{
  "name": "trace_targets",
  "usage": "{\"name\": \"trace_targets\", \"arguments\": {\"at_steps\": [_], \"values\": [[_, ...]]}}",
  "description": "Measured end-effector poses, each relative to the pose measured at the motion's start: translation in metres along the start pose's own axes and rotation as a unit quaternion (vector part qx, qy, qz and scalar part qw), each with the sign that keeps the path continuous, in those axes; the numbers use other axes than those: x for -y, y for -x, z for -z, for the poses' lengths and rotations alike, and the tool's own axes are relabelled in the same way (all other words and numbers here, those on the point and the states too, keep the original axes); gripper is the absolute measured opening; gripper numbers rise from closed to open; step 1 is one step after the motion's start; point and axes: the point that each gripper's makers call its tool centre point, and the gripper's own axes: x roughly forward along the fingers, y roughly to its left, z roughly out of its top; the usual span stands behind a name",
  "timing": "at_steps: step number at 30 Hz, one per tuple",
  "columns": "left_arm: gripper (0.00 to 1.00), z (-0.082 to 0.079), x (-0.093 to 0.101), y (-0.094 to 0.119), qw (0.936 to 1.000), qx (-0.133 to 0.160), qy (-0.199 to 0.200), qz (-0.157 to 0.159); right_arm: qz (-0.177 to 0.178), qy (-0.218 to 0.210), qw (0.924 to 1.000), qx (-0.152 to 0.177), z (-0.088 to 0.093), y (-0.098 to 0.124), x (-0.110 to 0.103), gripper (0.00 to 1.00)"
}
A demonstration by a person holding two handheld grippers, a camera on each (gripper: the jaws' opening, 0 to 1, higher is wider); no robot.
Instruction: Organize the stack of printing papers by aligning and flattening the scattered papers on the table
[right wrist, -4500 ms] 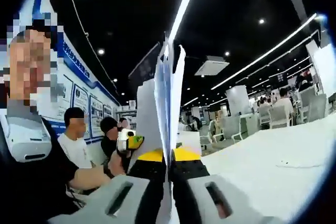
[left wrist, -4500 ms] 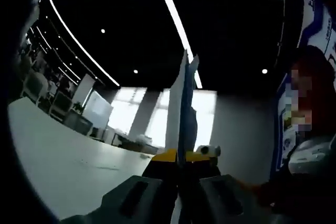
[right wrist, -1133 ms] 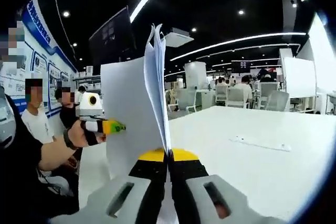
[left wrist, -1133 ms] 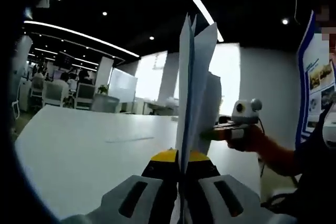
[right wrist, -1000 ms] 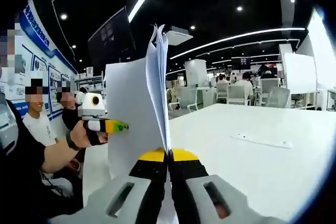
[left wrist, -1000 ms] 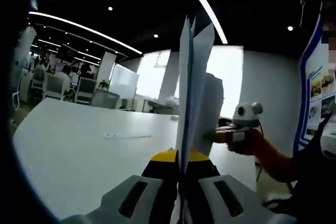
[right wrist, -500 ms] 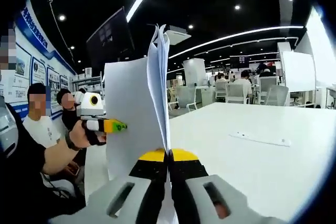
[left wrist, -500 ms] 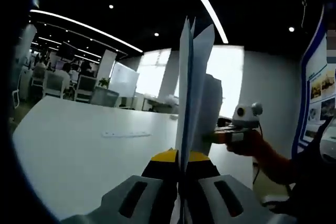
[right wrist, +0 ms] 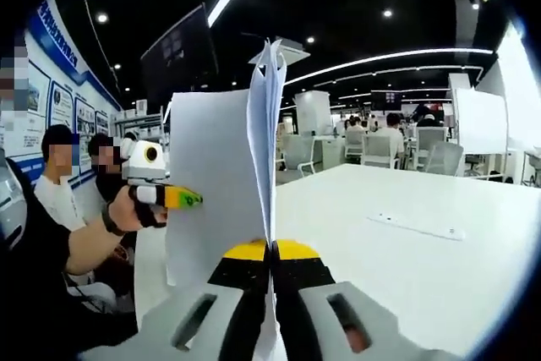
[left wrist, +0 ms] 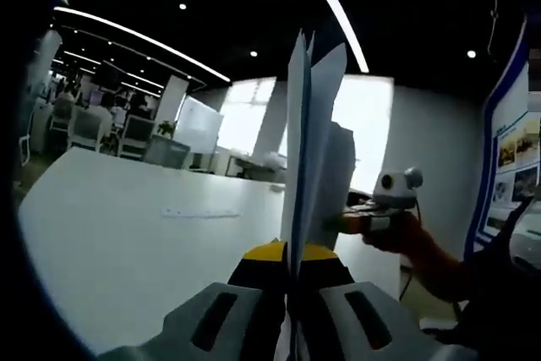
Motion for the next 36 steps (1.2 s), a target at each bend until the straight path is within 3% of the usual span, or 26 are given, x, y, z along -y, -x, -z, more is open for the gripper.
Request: {"name": "trace_targets", "arguments": {"at_steps": [7, 15, 23, 29, 36], "values": [[0.06, 0.0, 0.002, 0.0, 1.0, -0.003, 0.004, 0.0, 0.002, -0.01, 0.9999, -0.006, -0.003, 0.001, 0.003, 0.0], [0.06, -0.002, 0.004, -0.002, 0.9992, -0.014, 0.037, -0.007, 0.003, -0.03, 0.9995, -0.01, -0.01, 0.011, 0.004, 0.0], [0.06, 0.0, 0.01, -0.008, 0.9979, -0.029, 0.058, -0.001, 0.003, -0.061, 0.9979, -0.019, -0.001, 0.01, 0.004, 0.0], [0.06, 0.008, 0.019, -0.011, 0.9936, -0.051, 0.099, 0.021, -0.008, -0.09, 0.9956, -0.026, 0.004, 0.014, -0.002, 0.0], [0.06, 0.026, 0.015, -0.024, 0.99, -0.076, 0.117, 0.021, -0.016, -0.126, 0.9911, -0.041, 0.019, 0.014, 0.005, 0.0]]}}
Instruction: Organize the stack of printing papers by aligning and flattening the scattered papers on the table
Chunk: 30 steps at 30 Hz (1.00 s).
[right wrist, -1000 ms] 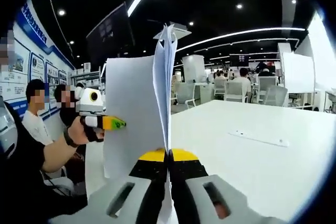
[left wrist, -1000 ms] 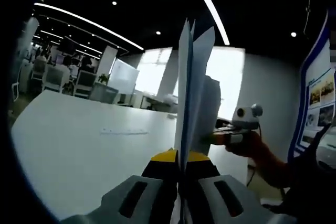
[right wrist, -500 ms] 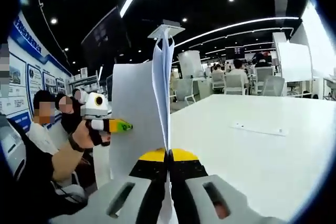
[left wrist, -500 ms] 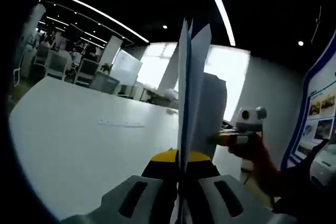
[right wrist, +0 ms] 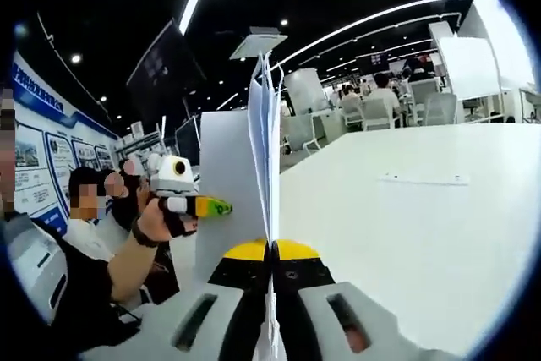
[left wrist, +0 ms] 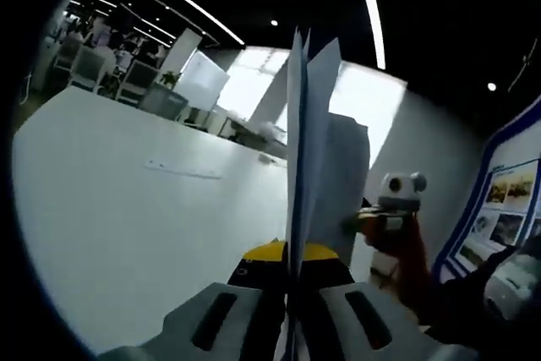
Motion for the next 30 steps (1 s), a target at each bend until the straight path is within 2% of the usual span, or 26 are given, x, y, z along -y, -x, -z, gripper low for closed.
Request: {"name": "trace_targets", "arguments": {"at_steps": [3, 5, 6, 7, 8, 13, 16, 19, 20, 21, 25, 30], "values": [[0.06, 0.004, -0.009, -0.008, 0.9999, -0.012, 0.011, 0.0, 0.004, -0.006, 1.0, -0.005, 0.002, -0.004, 0.009, 0.0], [0.06, 0.007, -0.018, -0.013, 0.9997, -0.02, 0.009, -0.013, 0.01, -0.013, 0.9998, -0.011, 0.005, -0.006, 0.014, 0.0], [0.06, 0.008, -0.023, -0.016, 0.9995, -0.022, 0.009, -0.02, 0.011, -0.015, 0.9998, -0.011, 0.003, -0.009, -0.008, 0.0], [0.06, 0.009, -0.029, -0.019, 0.9993, -0.025, 0.007, -0.027, 0.011, -0.018, 0.9997, -0.012, 0.003, -0.012, -0.009, 0.0], [0.06, 0.01, -0.033, -0.021, 0.9991, -0.028, 0.006, -0.031, 0.011, -0.02, 0.9996, -0.013, 0.006, 0.009, -0.001, 0.0], [0.06, 0.018, -0.053, -0.036, 0.9976, -0.04, 0.01, -0.055, 0.034, -0.023, 0.999, -0.017, 0.007, 0.007, 0.022, 0.0], [0.06, 0.025, -0.066, -0.043, 0.996, -0.048, -0.004, -0.076, 0.048, -0.026, 0.9983, -0.023, 0.011, -0.001, 0.037, 0.0], [0.06, 0.031, -0.072, -0.047, 0.9956, -0.049, -0.004, -0.08, 0.076, -0.015, 0.9965, -0.032, 0.02, -0.004, 0.053, 0.0], [0.06, 0.032, -0.071, -0.049, 0.9967, -0.042, 0.004, -0.07, 0.081, -0.015, 0.996, -0.034, 0.023, -0.006, 0.059, 0.0], [0.06, 0.033, -0.072, -0.05, 0.9969, -0.034, 0.028, -0.065, 0.084, -0.016, 0.9958, -0.034, 0.026, -0.006, 0.064, 0.0], [0.07, 0.044, -0.083, -0.054, 0.9953, -0.047, 0.009, -0.085, 0.078, -0.05, 0.9951, -0.034, 0.041, -0.011, 0.074, 0.0], [0.06, 0.054, -0.09, -0.058, 0.995, -0.042, 0.02, -0.089, 0.089, -0.062, 0.9934, -0.038, 0.055, -0.018, 0.093, 0.0]]}}
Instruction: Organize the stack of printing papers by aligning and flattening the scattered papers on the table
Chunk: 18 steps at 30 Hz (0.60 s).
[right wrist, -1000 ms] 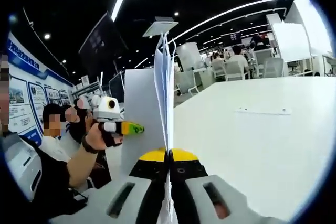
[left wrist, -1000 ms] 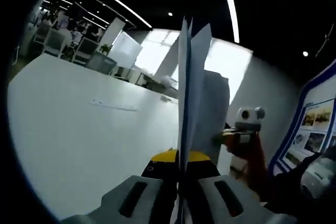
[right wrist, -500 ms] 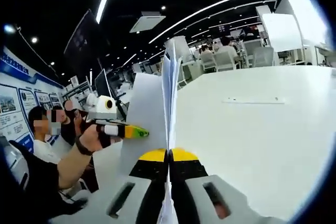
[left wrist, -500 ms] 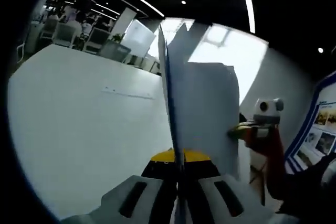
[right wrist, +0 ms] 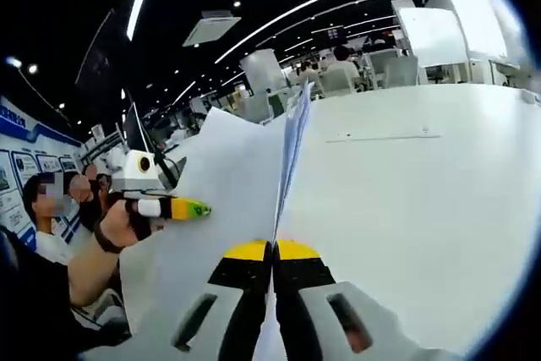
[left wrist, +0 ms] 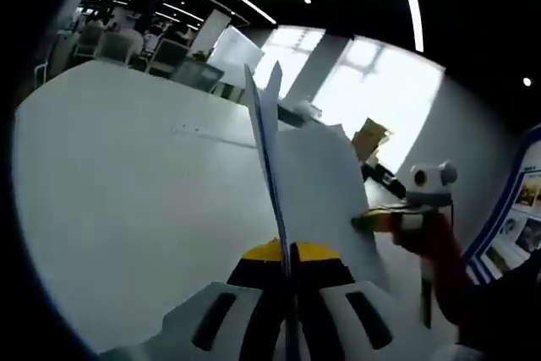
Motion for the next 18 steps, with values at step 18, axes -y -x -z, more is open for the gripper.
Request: {"name": "trace_targets", "arguments": {"at_steps": [18], "values": [[0.07, 0.027, -0.004, -0.009, 0.9998, 0.011, 0.012, -0.006, 0.011, -0.02, 0.9997, -0.006, 0.024, -0.017, 0.009, 0.0]]}}
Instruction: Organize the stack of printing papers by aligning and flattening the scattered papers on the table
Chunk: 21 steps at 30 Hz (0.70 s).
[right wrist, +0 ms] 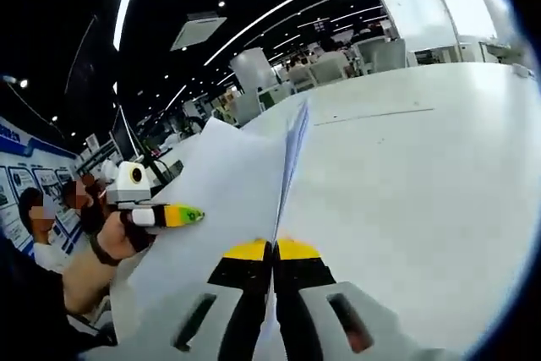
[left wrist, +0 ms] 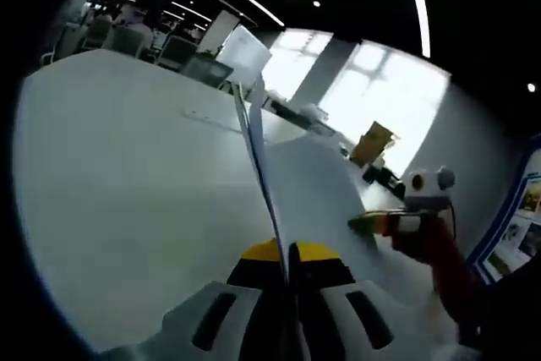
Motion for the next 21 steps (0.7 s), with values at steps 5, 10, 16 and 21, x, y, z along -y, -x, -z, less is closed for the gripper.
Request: {"name": "trace_targets", "arguments": {"at_steps": [5, 10, 16, 21], "values": [[0.07, -0.003, -0.012, -0.005, 0.9998, 0.006, 0.018, 0.008, 0.014, 0.011, 0.9998, 0.001, 0.0, -0.005, 0.007, 0.0], [0.07, -0.005, -0.018, -0.008, 0.9999, 0.006, -0.01, -0.002, 0.022, 0.012, 0.9997, 0.005, 0.004, -0.007, 0.01, 0.0], [0.07, -0.007, -0.024, -0.009, 0.9989, 0.011, -0.041, -0.018, 0.031, 0.016, 0.9994, 0.002, 0.007, -0.012, 0.016, 0.0], [0.08, -0.008, -0.029, -0.009, 0.997, 0.014, -0.068, -0.034, 0.03, 0.012, 0.9995, 0.001, 0.009, -0.013, 0.02, 0.0]]}}
